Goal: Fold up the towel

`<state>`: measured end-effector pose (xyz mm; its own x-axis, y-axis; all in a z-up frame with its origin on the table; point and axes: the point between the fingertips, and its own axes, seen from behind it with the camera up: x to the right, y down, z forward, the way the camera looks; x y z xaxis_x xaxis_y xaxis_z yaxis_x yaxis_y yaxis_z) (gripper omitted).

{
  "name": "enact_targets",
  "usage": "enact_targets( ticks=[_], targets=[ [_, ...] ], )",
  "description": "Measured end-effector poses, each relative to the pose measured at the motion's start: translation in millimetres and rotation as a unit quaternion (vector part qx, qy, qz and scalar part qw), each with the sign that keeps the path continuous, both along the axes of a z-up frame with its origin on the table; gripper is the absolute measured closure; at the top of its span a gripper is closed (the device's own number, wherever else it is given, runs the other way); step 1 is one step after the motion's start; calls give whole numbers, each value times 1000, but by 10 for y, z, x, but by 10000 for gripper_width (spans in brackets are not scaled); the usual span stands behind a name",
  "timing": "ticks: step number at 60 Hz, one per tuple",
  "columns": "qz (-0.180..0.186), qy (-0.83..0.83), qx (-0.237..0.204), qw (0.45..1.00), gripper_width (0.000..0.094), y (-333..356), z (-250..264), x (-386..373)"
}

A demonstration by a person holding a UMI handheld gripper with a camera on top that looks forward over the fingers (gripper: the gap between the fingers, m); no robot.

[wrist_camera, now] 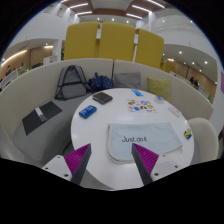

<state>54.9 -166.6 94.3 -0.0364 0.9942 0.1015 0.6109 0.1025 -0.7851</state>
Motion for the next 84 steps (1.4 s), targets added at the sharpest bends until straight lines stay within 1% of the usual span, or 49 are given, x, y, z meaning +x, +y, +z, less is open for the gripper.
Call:
enact_targets(
  ticks=[8, 12, 18, 22, 24, 25, 26, 30, 31, 34, 37, 38, 41, 46, 52, 56, 60, 67, 74, 79, 84],
  targets=[
    [4, -15, -19, 1000, 84, 25, -492, -403],
    [12, -18, -15, 1000, 96, 19, -695, -604],
    [18, -24, -4, 1000, 154, 11, -945, -816],
    [15, -34, -5, 999, 204, 30, -1098, -909],
    [13, -42, -4, 999, 269, 46, -1171, -926],
    [14, -38, -8, 999, 283, 35, -1170, -951],
    [13, -33, -11, 999, 323, 36, -1164, -980],
    [6, -39, 2, 999, 555, 100, -1189, -1005],
    [7, -40, 4, 999, 577, 102, -1194, -1002],
    [7, -46, 5, 999, 682, 95, -1207, -1000],
    [-3, -50, 6, 999, 856, 136, -1204, -1011],
    [-4, -54, 2, 999, 878, 154, -1176, -1024],
    [-7, -65, -12, 998, 893, 134, -1172, -1011],
    [12, -80, -39, 996, 911, 1, -1137, -971],
    [25, -72, -50, 996, 911, -73, -892, -922],
    [21, -59, -71, 995, 911, -70, -623, -935],
    [5, -44, -97, 994, 911, 75, -305, -978],
    [-19, -25, -113, 993, 910, 645, 114, -1092],
    [-35, -30, -95, 994, 904, 1420, 130, -1200],
    [-47, -38, -79, 995, 901, 1971, -1, -1246],
    [-55, -49, -51, 996, 897, 2447, -246, -1286]
  ],
)
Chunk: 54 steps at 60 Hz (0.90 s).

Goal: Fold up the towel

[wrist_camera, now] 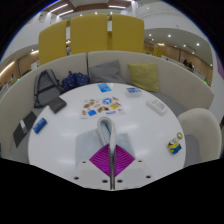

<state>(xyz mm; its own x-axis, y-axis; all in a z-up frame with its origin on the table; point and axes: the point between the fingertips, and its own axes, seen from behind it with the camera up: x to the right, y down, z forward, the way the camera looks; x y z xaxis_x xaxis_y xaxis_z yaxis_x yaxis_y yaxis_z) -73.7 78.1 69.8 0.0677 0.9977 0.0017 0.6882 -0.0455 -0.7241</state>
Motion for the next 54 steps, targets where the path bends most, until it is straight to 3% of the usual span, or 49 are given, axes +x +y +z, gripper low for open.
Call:
enact_targets(
  ticks=[15, 16, 25, 28, 41, 54],
  targets=[
    [-4, -32, 19, 999, 877, 484, -598, 2],
    [-7, -30, 20, 999, 835, 499, -588, 2],
    [-39, -19, 12, 999, 45, 559, -175, 174],
    [-47, -12, 13, 999, 90, 545, 94, 338],
    [-60, 29, 50, 997, 67, 265, 1530, 1569],
    [-86, 37, 72, 993, 67, -119, 2267, 2984]
  ],
)
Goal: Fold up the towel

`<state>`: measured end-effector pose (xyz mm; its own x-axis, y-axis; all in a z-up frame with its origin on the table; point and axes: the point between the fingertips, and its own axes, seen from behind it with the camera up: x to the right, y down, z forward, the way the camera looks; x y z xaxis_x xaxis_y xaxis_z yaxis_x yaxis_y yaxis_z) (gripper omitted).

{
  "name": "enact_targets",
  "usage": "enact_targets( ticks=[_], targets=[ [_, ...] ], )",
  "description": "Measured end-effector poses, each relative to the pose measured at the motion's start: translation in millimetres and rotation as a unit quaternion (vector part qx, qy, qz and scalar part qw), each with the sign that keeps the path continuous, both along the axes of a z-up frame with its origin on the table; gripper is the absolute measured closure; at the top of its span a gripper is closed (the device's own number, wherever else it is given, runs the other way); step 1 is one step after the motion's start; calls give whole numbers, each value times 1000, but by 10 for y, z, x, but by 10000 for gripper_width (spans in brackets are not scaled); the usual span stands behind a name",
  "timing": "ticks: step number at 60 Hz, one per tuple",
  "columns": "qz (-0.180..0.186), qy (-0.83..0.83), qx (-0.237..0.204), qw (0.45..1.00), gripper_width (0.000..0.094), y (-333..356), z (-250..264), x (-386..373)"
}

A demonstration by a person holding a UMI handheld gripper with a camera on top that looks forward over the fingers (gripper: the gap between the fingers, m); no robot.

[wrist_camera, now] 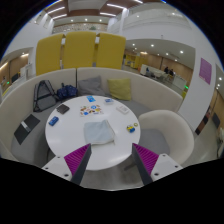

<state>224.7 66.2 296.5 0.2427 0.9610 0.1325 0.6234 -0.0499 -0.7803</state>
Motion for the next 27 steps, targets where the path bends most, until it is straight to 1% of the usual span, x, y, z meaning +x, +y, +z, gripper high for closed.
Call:
enact_targets(
  ticks=[6, 13, 21, 27],
  targets=[
    [-9, 6, -14, 1000, 68, -154, 84, 332],
    [-12, 7, -17, 1000, 70, -203, 74, 502],
    [-10, 7, -30, 999, 70, -169, 57, 522],
    [0, 5, -35, 999, 70, -133, 61, 487]
  ],
)
